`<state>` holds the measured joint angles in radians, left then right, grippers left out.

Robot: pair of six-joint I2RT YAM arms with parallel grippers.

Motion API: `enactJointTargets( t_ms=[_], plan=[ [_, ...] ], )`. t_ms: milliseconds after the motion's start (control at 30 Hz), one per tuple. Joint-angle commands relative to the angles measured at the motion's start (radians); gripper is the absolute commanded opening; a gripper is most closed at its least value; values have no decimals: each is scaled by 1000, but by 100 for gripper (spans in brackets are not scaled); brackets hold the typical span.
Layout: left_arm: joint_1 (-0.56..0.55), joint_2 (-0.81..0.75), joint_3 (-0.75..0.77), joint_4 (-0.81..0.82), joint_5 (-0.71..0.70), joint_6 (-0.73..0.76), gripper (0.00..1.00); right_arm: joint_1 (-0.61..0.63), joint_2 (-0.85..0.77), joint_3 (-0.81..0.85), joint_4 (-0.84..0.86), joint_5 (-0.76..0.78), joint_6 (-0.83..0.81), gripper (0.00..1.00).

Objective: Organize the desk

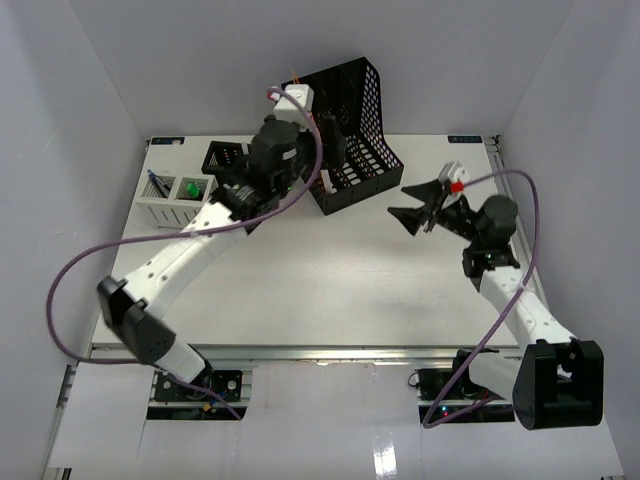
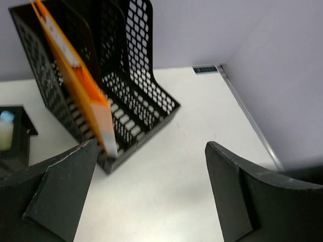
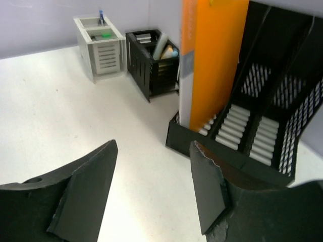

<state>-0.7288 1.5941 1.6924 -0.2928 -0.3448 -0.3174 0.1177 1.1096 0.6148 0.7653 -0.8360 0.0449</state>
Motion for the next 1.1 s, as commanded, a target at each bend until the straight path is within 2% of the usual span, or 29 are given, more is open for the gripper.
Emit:
enactJointTargets(
  t_ms=[0,33,133,300,400,467,600,800,1067],
  plan=[
    [3,-373,-321,108,206,59,98,-3,18,261,-777,35,-320,69],
    [3,-451,-411,136,232,64,98,-3,18,283,-843,62,-344,71],
    [6,-630,-608,173,288,59,98,-9,-5,292,-973,132,-373,89],
    [8,-913,-868,128,290,52,98,-20,-115,232,-1028,193,-390,90],
    [8,-1030,-942,67,276,62,98,-21,-195,184,-1020,369,-333,90],
    [8,-1107,-984,49,266,66,98,-23,-210,176,-1046,421,-303,90],
    [8,-1211,-1051,33,254,65,98,-23,-231,192,-1147,460,-289,90],
    [8,-1283,-1144,20,267,40,98,-27,-313,144,-1150,460,-273,90],
    [8,-1285,-1132,-26,256,51,98,-36,-384,99,-1137,531,-283,90]
  ],
)
